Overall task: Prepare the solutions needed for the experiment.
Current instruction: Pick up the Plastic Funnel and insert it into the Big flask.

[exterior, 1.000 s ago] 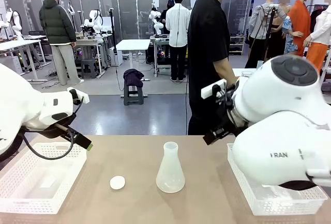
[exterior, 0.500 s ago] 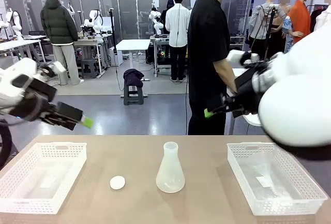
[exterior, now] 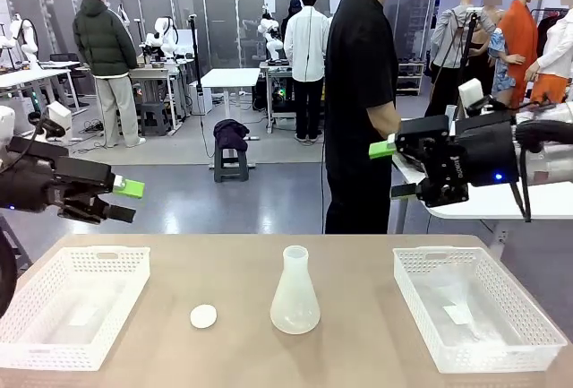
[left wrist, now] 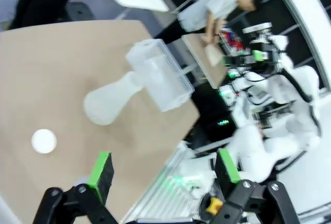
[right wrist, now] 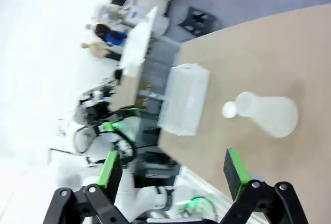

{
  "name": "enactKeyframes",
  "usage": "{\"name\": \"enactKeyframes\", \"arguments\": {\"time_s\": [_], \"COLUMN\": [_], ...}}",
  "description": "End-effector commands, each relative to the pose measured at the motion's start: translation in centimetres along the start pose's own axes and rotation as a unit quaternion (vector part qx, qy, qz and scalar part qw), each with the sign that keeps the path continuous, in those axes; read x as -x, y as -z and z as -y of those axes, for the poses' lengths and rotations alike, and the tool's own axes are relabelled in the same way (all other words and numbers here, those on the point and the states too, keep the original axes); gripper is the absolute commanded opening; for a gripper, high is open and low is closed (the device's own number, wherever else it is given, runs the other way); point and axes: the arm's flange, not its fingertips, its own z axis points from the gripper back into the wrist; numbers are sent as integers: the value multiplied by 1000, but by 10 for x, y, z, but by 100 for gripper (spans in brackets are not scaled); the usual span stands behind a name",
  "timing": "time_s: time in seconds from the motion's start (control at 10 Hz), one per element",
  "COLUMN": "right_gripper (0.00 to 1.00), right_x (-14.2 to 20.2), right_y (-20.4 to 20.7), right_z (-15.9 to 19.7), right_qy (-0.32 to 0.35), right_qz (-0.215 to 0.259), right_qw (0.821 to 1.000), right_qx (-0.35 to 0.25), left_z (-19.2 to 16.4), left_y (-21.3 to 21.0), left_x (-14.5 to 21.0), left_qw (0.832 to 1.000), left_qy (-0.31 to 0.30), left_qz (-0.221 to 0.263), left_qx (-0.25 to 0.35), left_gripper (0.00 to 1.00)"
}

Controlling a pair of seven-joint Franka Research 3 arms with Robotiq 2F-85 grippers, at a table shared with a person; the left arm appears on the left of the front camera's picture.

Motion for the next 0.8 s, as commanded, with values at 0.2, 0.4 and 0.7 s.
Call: {"name": "enactKeyframes", "arguments": {"time_s": [0.2, 0.4, 0.7], "right_gripper": [100, 100, 100], "right_x": [9, 5, 3], "right_y": [15, 18, 20], "right_z": [32, 38, 46], "right_qy": [63, 80, 96], "right_qz": [-16, -18, -25], "right_qw": [997, 995, 994], "right_qx": [-39, -48, -52], "left_z": [-15, -12, -9], "left_y": [24, 32, 41], "left_x": [-9, -10, -10], "left_qw": [992, 991, 992], "left_qy": [-48, -44, -17], "left_qz": [7, 1, -13], "left_qx": [113, 129, 126], "left_gripper": [100, 100, 100]}}
